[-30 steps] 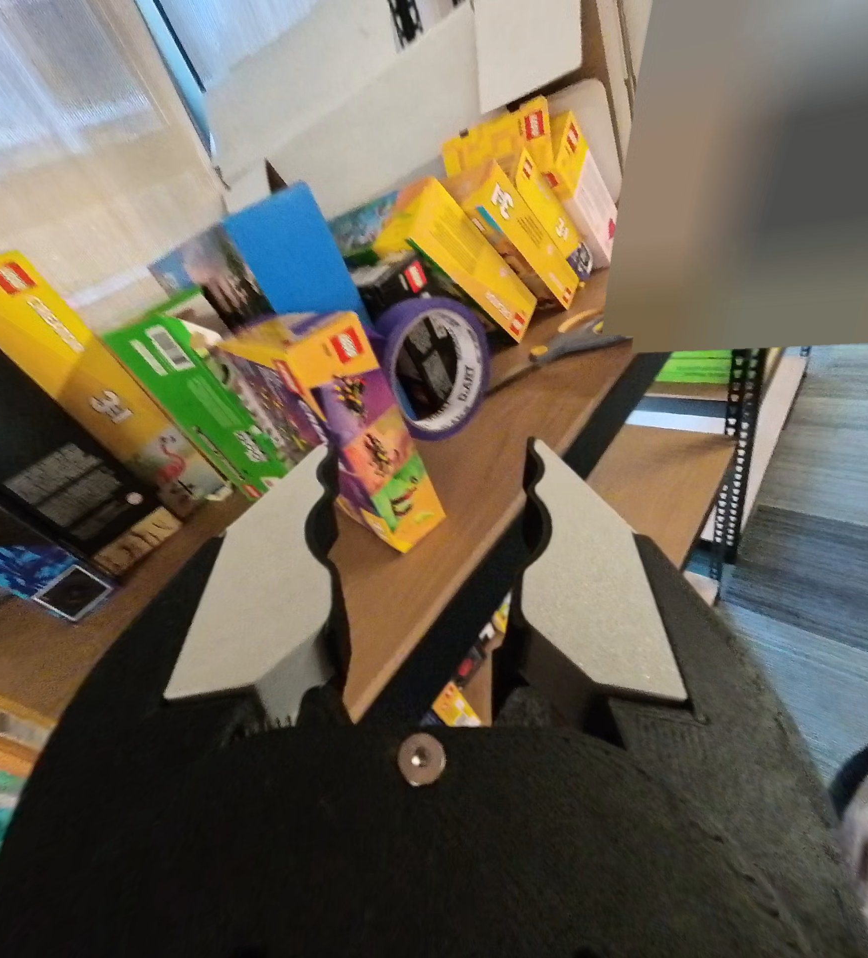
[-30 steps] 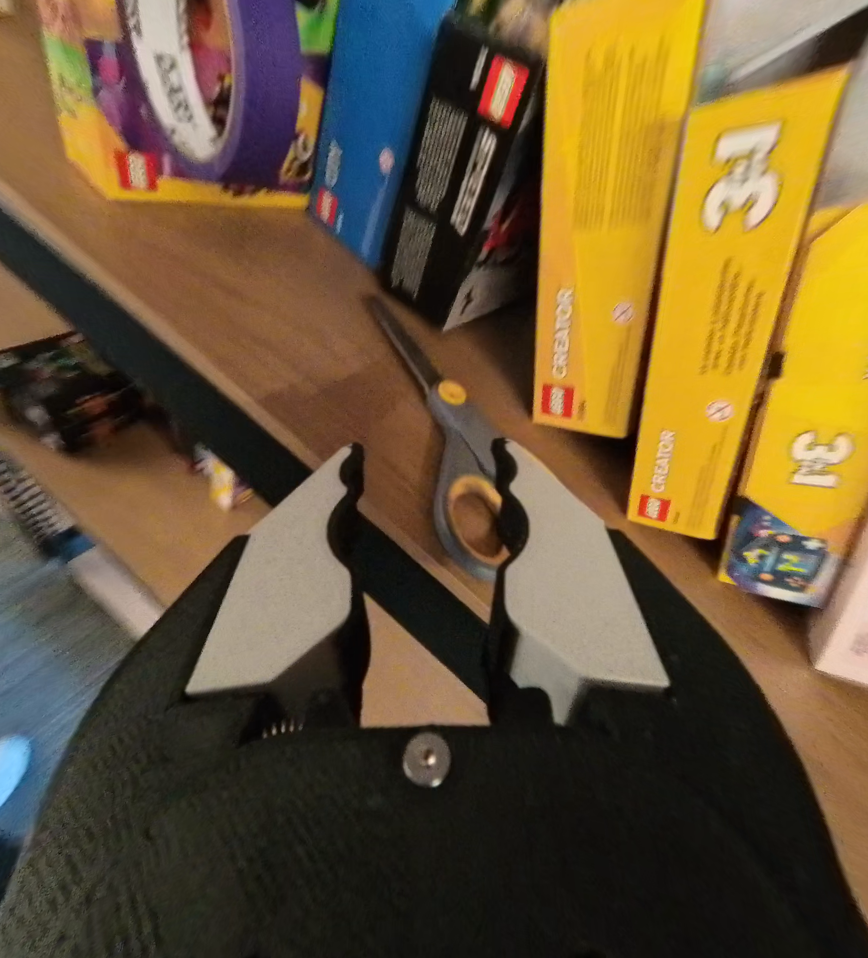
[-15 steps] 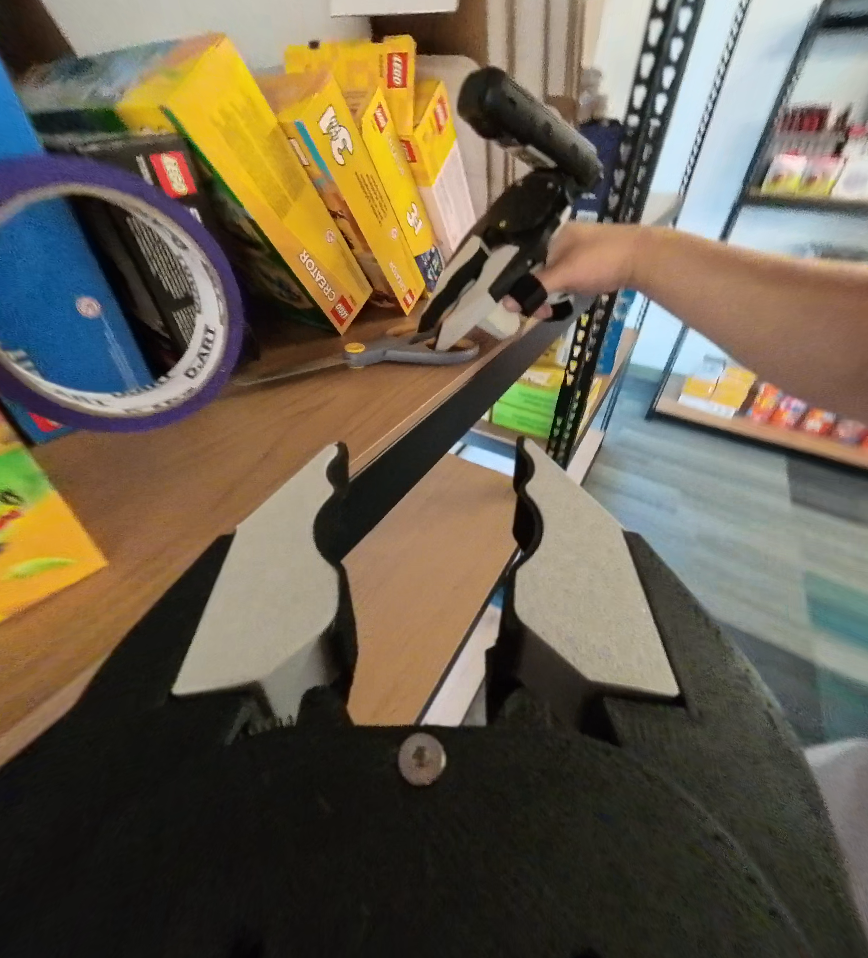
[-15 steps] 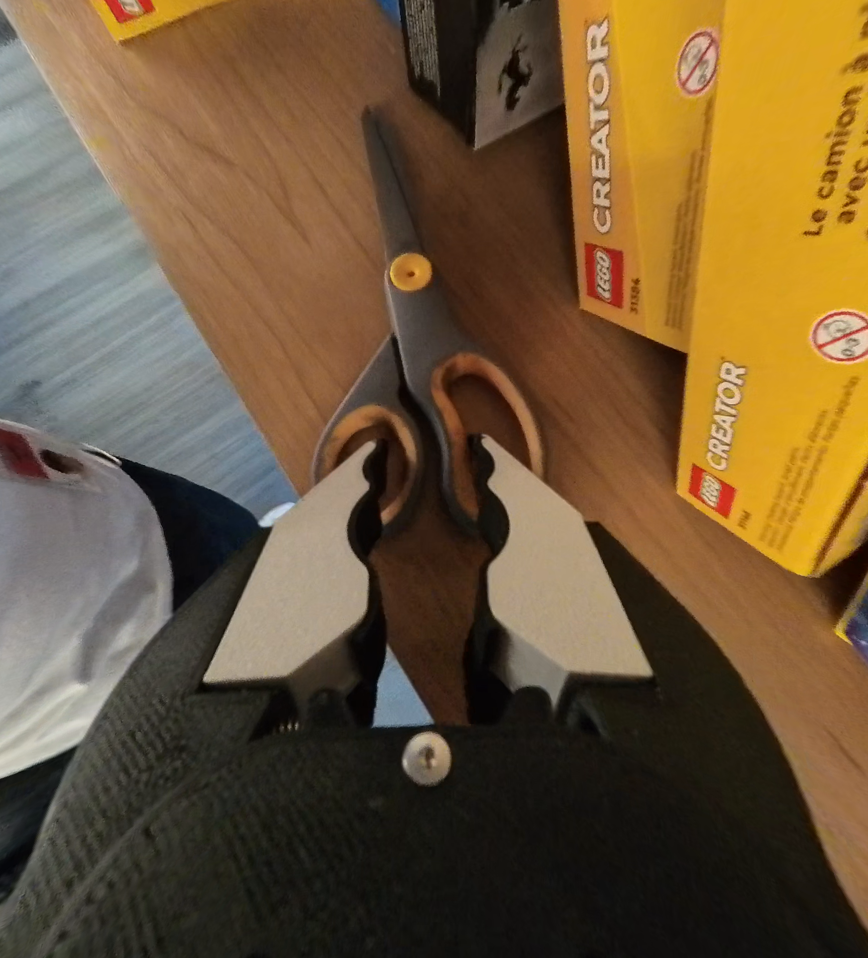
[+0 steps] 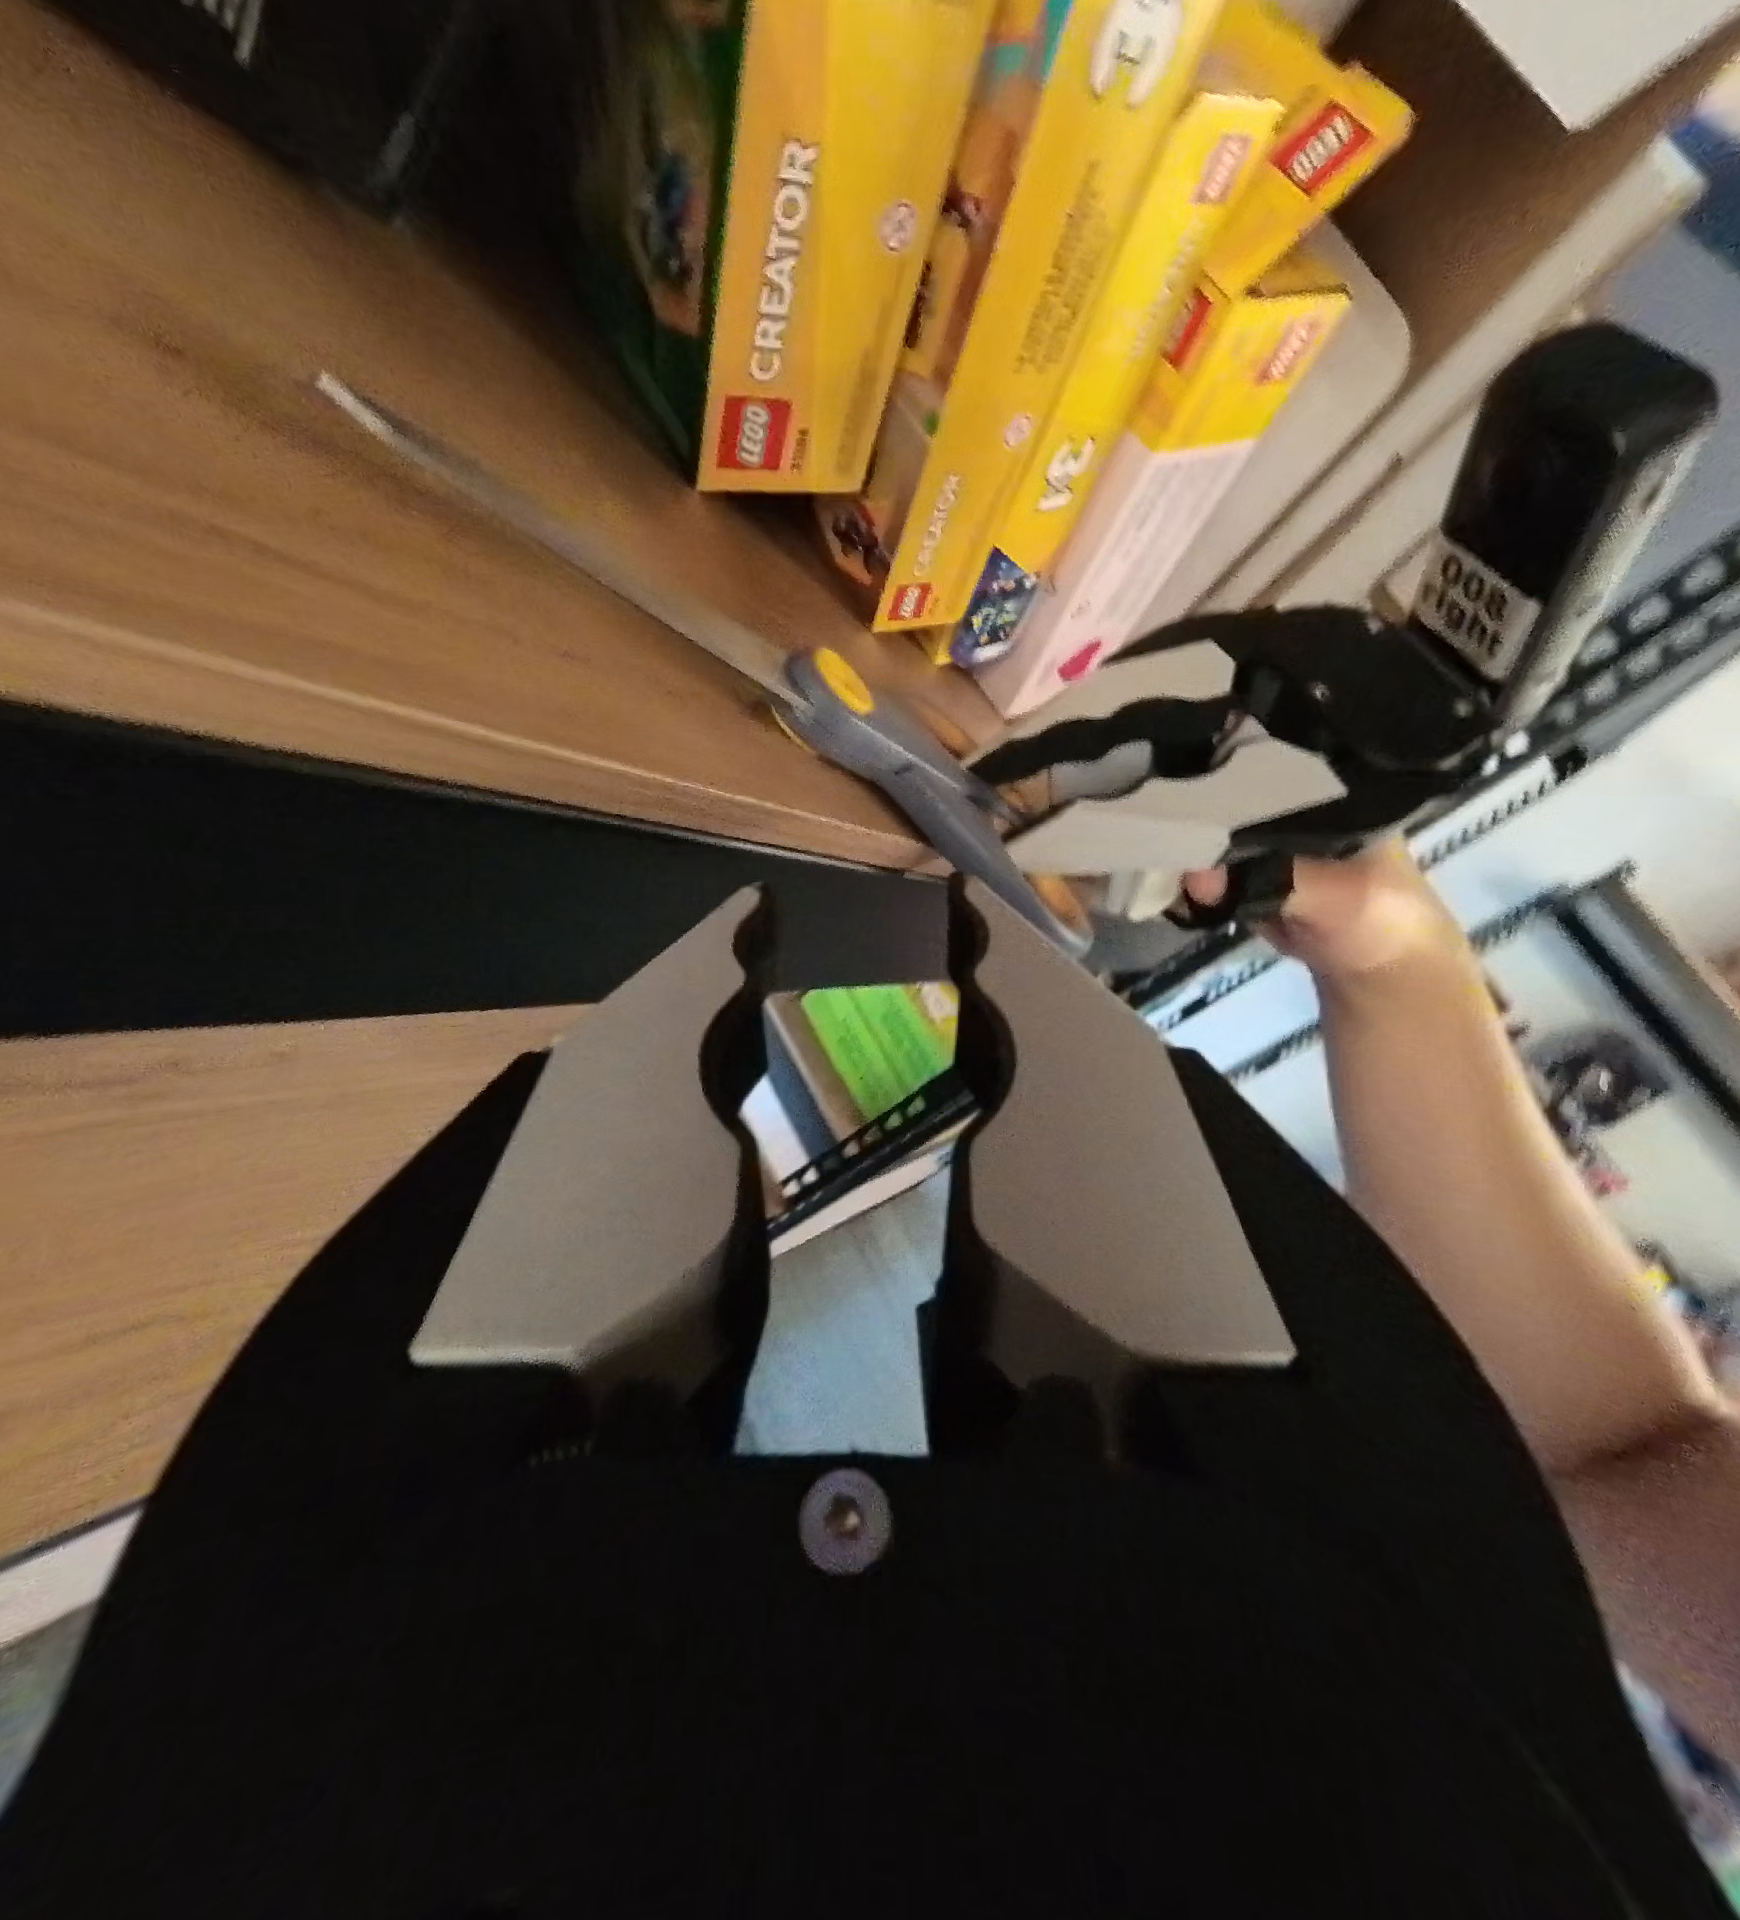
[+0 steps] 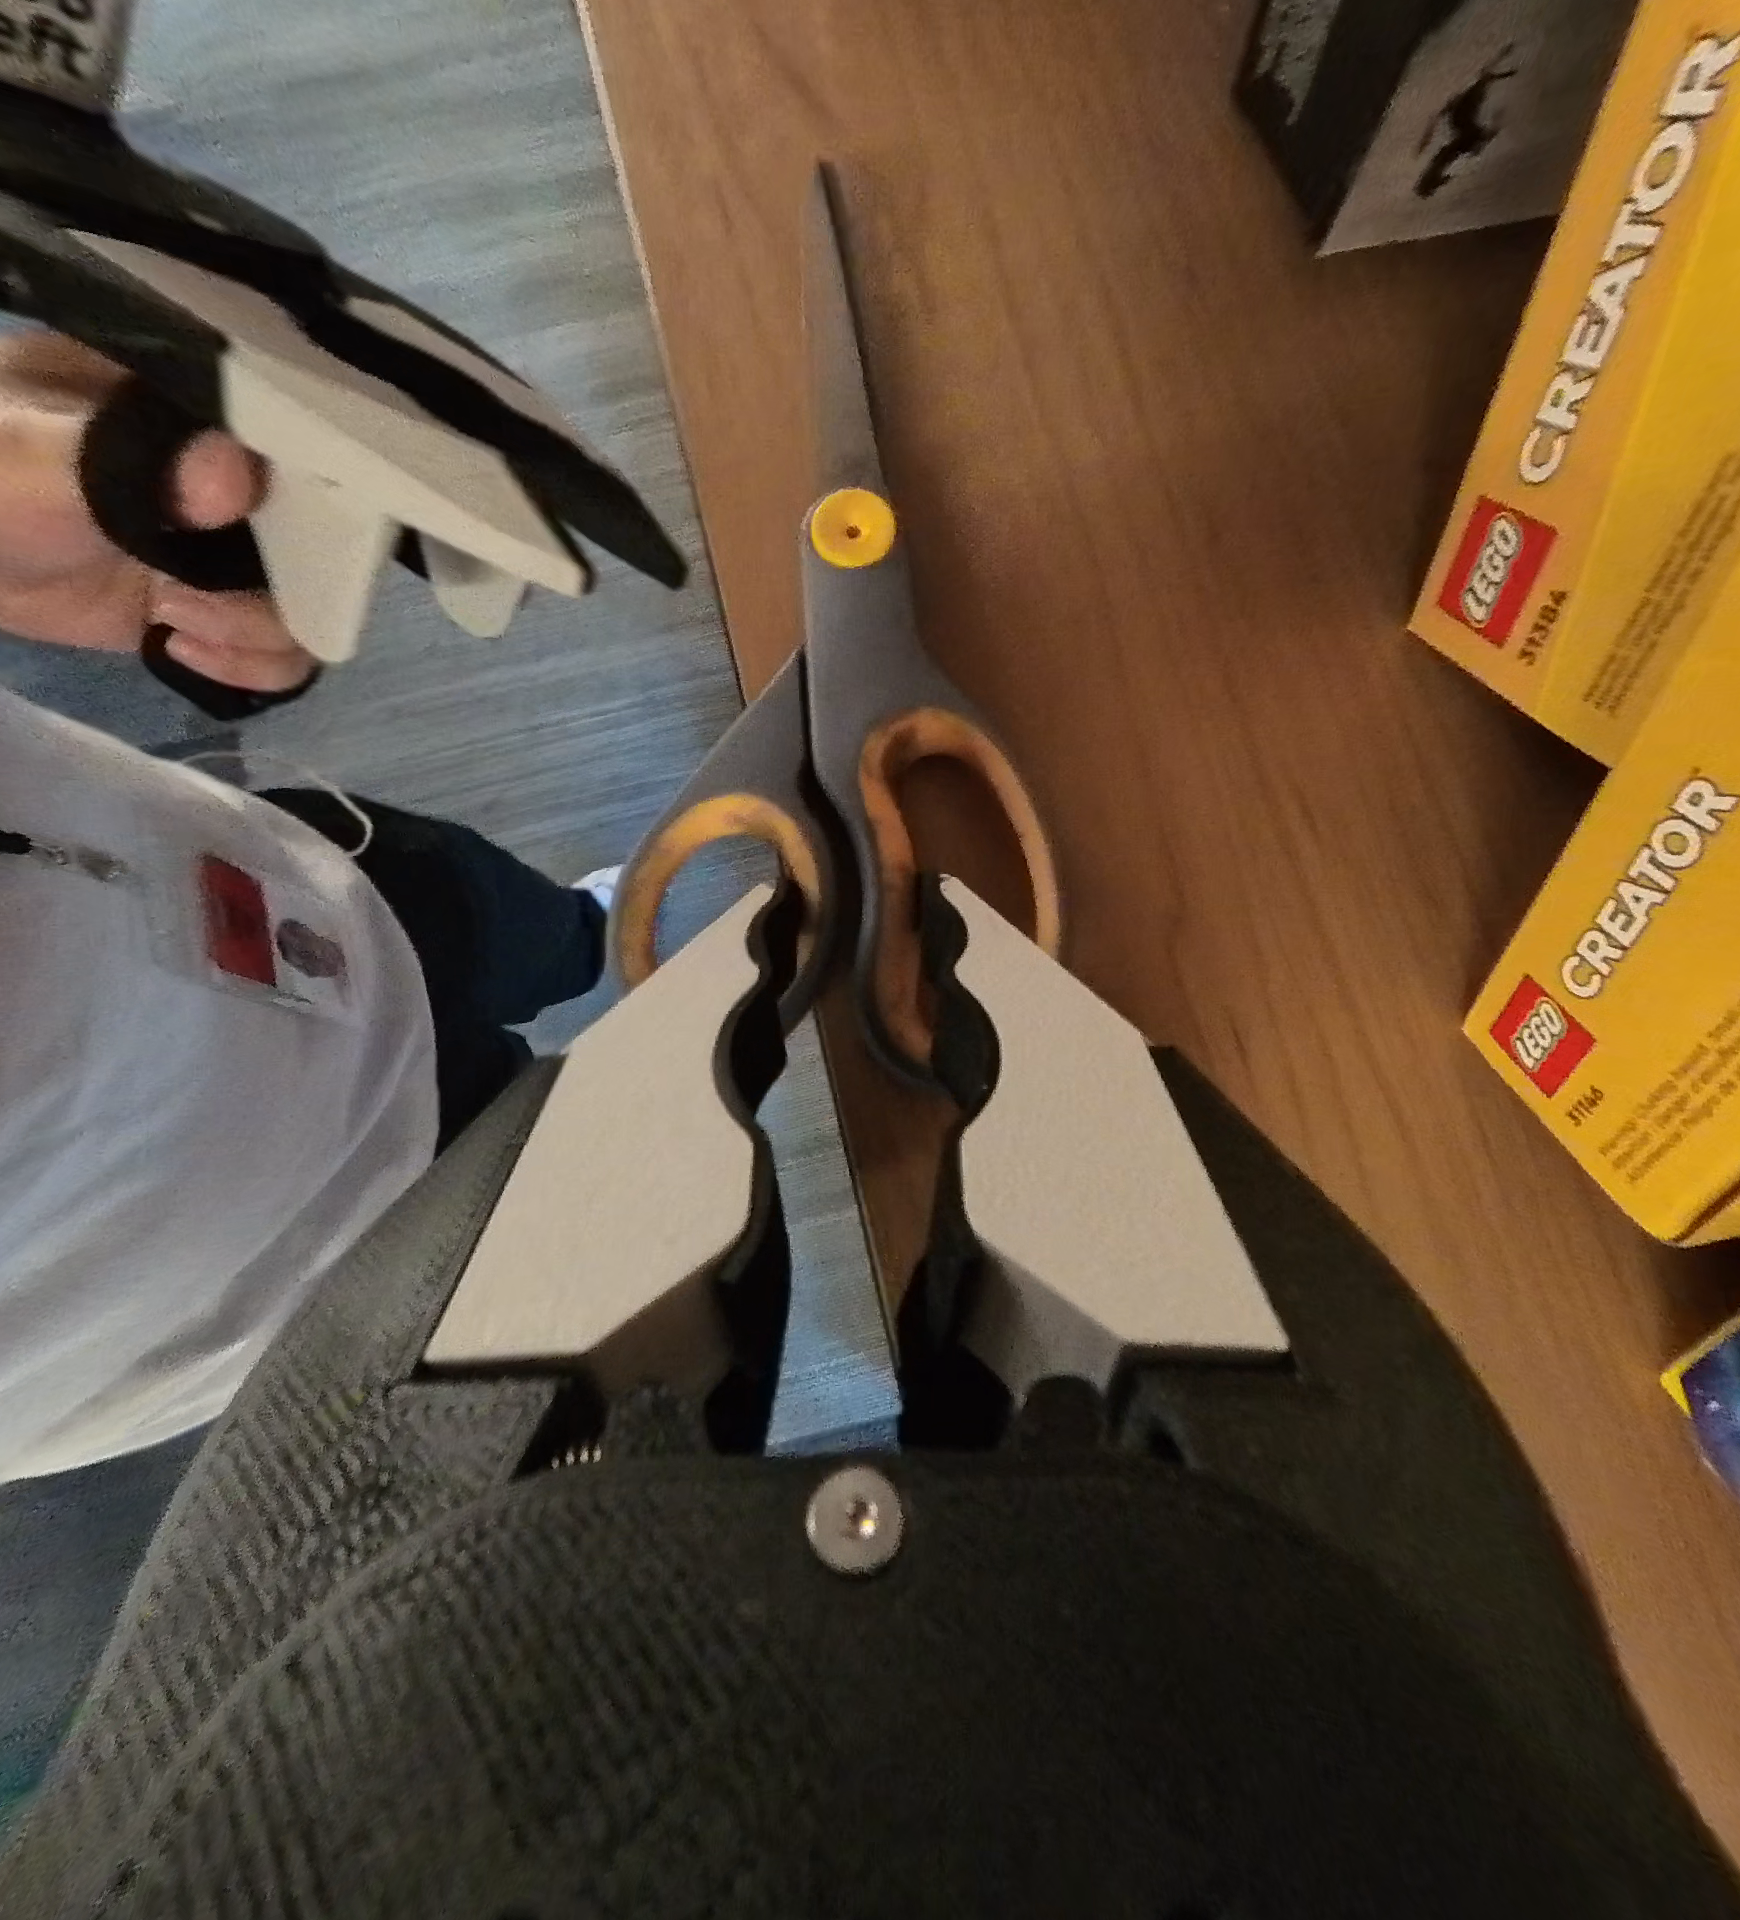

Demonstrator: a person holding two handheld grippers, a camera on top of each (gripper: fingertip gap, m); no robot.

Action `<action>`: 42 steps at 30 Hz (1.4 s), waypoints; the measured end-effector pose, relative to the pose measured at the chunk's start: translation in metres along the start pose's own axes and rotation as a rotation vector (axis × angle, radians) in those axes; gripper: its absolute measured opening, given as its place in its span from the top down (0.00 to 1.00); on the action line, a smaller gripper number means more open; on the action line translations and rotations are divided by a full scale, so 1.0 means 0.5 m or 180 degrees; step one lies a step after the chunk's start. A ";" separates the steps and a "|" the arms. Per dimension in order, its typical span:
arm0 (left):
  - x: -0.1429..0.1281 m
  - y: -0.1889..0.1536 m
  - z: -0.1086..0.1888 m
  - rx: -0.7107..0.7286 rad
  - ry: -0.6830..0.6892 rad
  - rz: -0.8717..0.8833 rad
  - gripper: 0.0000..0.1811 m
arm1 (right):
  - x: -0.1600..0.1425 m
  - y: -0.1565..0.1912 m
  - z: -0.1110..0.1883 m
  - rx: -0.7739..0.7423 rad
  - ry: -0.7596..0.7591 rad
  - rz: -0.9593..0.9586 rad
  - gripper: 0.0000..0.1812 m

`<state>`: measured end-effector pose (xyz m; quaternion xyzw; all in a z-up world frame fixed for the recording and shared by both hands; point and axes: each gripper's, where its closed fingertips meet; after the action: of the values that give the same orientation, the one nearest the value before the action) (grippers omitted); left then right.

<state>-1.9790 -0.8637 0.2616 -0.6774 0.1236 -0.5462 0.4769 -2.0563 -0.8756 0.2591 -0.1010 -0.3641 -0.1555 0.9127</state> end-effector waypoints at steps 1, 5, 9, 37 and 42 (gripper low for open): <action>-0.003 -0.001 -0.013 0.0036 -0.0092 0.0145 0.84 | -0.003 0.001 0.002 0.0076 0.0008 0.0051 0.88; -0.021 -0.013 -0.052 0.0004 -0.0348 0.0650 0.85 | -0.012 0.012 0.012 0.0333 0.0022 0.0417 0.88; -0.014 -0.033 -0.061 -0.0245 -0.0617 0.0966 0.84 | -0.011 0.045 0.015 0.0573 -0.0080 0.0892 0.88; 0.114 -0.199 -0.033 -0.0140 0.0178 0.0088 0.84 | 0.174 0.083 -0.056 -0.1305 -0.1692 0.0727 0.88; 0.120 -0.256 0.007 -0.0636 0.0904 -0.0521 0.69 | 0.244 0.156 0.033 0.0901 -0.2628 -0.0259 0.89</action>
<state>-1.9989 -0.8370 0.3991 -0.6453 0.1878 -0.6583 0.3390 -1.9553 -0.8238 0.3505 -0.0142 -0.7198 -0.0865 0.6886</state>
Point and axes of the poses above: each gripper's, where its closed fingertips meet, z back along the fingers, x out of its top, y = z × x across the jaws, and after that the axes turned 7 degrees about z, right-handed
